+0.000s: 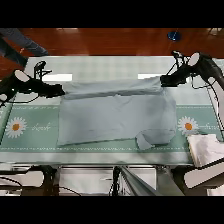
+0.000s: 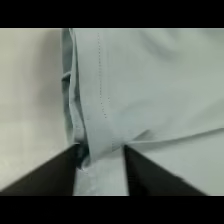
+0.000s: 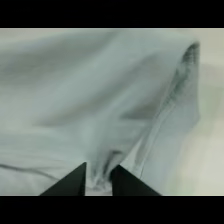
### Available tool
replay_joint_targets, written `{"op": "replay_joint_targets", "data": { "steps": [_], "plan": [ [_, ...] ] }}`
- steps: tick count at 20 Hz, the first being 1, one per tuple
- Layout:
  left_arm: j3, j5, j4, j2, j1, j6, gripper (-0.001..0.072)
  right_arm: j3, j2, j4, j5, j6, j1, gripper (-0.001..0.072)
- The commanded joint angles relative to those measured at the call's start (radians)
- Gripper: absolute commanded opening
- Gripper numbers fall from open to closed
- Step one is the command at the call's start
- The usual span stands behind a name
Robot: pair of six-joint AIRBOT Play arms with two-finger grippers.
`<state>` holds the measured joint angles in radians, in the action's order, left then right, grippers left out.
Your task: Fold the shirts.
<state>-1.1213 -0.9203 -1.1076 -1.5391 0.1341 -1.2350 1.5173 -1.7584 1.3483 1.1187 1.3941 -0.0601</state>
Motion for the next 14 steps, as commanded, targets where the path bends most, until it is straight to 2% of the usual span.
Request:
{"op": "replay_joint_targets", "data": {
  "steps": [1, 2, 3, 4, 6, 7, 9, 11, 13, 14],
  "plan": [
    [-0.087, -0.197, -0.023, 0.0, 0.036, -0.001, 0.0478, 0.031, 0.042, 0.068, 0.092, 0.002, -0.003, 0.0274],
    [-0.136, -0.274, -0.051, 0.01, 0.068, -0.001, 0.0477, 0.051, 0.081, 0.186, 0.137, -0.011, -0.004, 0.0343],
    [-0.171, -0.32, -0.072, 0.026, 0.104, -0.01, 0.0476, 0.061, 0.123, 0.315, 0.182, -0.023, -0.007, 0.0445],
    [-0.191, -0.341, -0.08, 0.049, 0.149, -0.037, 0.0476, 0.06, 0.173, 0.402, 0.211, -0.004, -0.029, 0.0459],
    [-0.166, -0.389, -0.079, 0.093, 0.233, -0.091, 0.0476, 0.056, 0.229, 0.402, 0.283, 0.012, -0.114, 0.0459],
    [-0.13, -0.44, -0.079, 0.108, 0.268, -0.082, 0.0476, 0.035, 0.242, 0.379, 0.321, 0.012, -0.166, 0.0459],
    [-0.011, -0.515, -0.063, 0.14, 0.323, -0.036, 0.0478, -0.084, 0.273, 0.19, 0.364, -0.011, -0.303, 0.0459],
    [0.169, -0.523, 0.078, 0.196, 0.375, 0.032, 0.0478, -0.251, 0.299, -0.026, 0.383, -0.088, -0.416, 0.0459],
    [0.32, -0.513, 0.218, 0.243, 0.398, 0.111, 0.0483, -0.398, 0.326, -0.12, 0.347, -0.147, -0.48, 0.0459],
    [0.375, -0.513, 0.221, 0.259, 0.398, 0.126, 0.0546, -0.447, 0.335, -0.117, 0.332, -0.163, -0.495, 0.0459]
  ]
}}
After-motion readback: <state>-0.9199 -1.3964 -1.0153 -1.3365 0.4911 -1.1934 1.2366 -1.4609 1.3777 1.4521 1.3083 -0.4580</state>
